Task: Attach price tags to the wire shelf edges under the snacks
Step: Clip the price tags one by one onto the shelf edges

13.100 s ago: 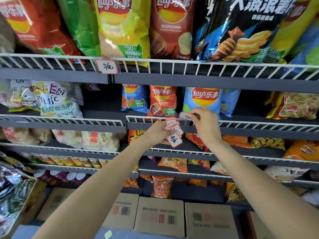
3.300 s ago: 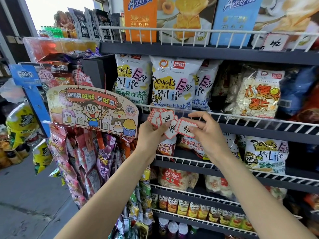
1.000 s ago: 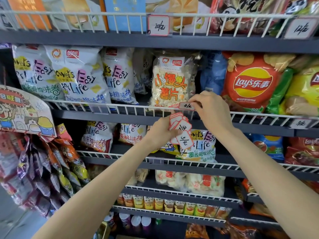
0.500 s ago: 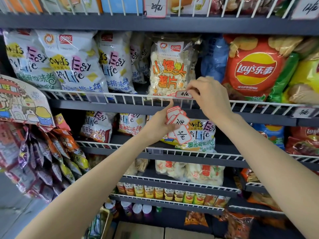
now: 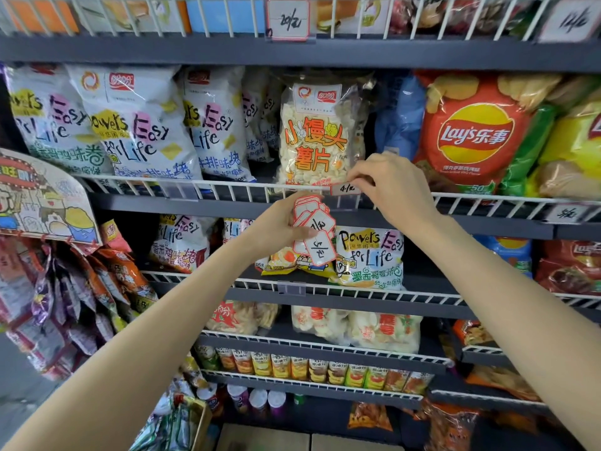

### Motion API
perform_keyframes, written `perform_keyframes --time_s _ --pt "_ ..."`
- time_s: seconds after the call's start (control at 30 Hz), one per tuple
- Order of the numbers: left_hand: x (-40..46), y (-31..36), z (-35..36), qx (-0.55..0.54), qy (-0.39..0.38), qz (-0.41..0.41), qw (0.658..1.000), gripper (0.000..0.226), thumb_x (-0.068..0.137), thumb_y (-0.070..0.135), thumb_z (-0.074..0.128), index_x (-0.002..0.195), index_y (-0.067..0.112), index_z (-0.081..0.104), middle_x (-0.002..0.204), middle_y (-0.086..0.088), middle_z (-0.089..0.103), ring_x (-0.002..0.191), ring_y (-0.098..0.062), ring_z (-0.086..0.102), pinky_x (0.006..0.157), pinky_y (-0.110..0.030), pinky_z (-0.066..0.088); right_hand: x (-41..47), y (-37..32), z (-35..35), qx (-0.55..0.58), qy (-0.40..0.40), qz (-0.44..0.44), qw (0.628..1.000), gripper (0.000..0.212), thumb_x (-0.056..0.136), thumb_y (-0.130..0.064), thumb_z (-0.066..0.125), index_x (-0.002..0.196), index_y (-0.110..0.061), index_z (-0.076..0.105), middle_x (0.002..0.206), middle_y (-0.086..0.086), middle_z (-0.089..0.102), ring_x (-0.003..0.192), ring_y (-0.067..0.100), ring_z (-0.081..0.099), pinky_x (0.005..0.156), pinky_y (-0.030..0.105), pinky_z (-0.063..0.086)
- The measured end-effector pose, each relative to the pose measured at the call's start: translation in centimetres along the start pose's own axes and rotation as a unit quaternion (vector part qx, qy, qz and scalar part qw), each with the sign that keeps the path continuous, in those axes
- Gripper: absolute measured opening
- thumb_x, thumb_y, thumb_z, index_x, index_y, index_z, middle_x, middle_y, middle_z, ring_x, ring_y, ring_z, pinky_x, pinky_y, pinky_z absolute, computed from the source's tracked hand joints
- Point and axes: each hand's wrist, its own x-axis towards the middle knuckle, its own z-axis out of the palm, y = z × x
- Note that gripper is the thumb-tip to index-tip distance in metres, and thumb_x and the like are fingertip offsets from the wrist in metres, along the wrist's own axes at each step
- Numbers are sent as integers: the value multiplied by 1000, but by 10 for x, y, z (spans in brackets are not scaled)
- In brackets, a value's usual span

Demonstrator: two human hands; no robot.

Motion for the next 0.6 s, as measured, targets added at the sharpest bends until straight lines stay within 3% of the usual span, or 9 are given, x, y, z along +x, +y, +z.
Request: perform_keyframes --time_s 0.13,0.3,0.43,0.6 --pt "0 2 -2 1 -8 -7 1000 51 87 4 62 132 22 44 89 -1 65 73 -13 59 57 -21 48 -1 -3 8 27 3 11 1000 14 89 -18 62 97 -16 73 101 3 61 97 19 55 68 27 40" --pt "-3 5 -3 5 -10 -16 1000 55 88 6 63 136 19 41 91 4 65 75 -4 61 56 -13 48 -2 -5 13 0 1 24 1000 12 89 -17 60 98 -19 68 94 2 62 95 19 51 64 27 34" --pt "-4 6 -1 1 -9 -18 1000 54 88 6 63 135 19 41 88 8 64 66 7 60 54 -11 45 -5 -3 17 -32 -17 4 999 8 91 -15 57 96 -14 63 96 3 59 95 19 47 62 29 33" --pt "-6 10 0 -7 -1 -24 1000 47 88 9 63 129 20 43 85 12 62 68 9 60 54 -8 46 -10 -8 27 -85 19 -6 996 16 84 -3 63 97 -12 65 90 6 63 88 23 53 58 27 34"
